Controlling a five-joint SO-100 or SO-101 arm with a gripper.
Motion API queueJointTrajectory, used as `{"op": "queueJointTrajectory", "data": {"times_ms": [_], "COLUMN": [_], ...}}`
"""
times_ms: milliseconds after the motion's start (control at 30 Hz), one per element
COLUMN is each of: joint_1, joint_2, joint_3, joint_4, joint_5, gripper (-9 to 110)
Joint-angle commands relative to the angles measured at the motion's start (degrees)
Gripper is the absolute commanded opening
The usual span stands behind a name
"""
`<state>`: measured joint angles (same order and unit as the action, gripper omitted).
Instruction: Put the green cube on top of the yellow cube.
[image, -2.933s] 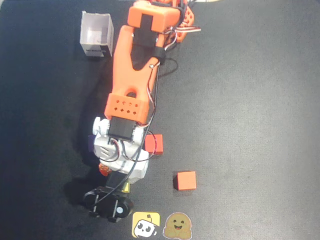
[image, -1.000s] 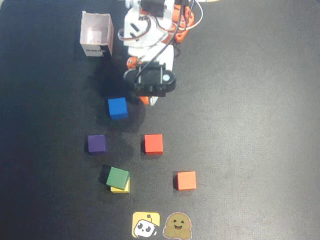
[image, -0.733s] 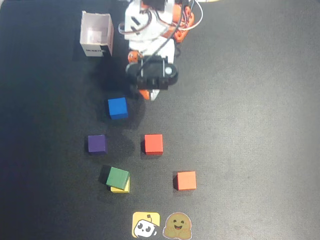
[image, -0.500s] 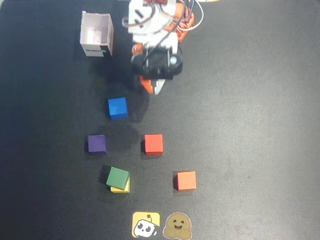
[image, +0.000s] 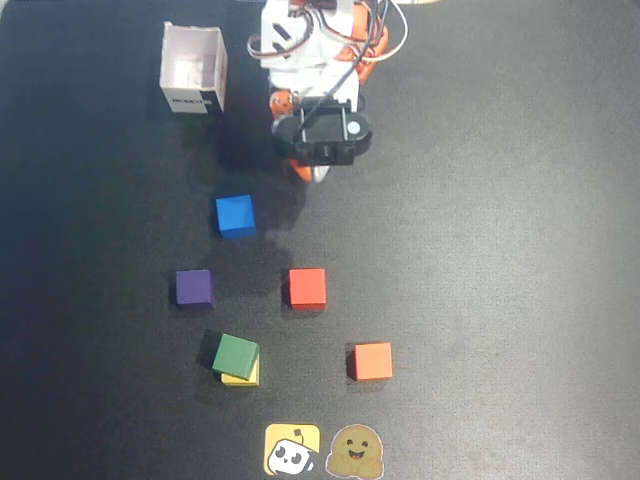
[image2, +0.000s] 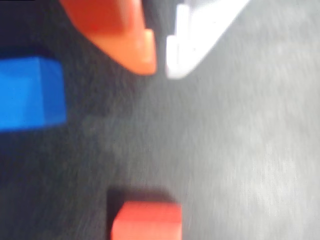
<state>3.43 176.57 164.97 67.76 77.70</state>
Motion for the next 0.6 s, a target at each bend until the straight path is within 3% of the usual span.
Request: {"op": "queueJointTrajectory", "data": {"times_ms": [0,200,567], "joint_1": [-1.4,-1.4,-1.1], "joint_2": [0.5,0.6,0.6], "joint_3": [-0.4,-0.4,-0.4], "joint_4": [1.0,4.5,4.4], "joint_5": [-0.1,4.4,-1.5], "gripper": [0,0,0]}}
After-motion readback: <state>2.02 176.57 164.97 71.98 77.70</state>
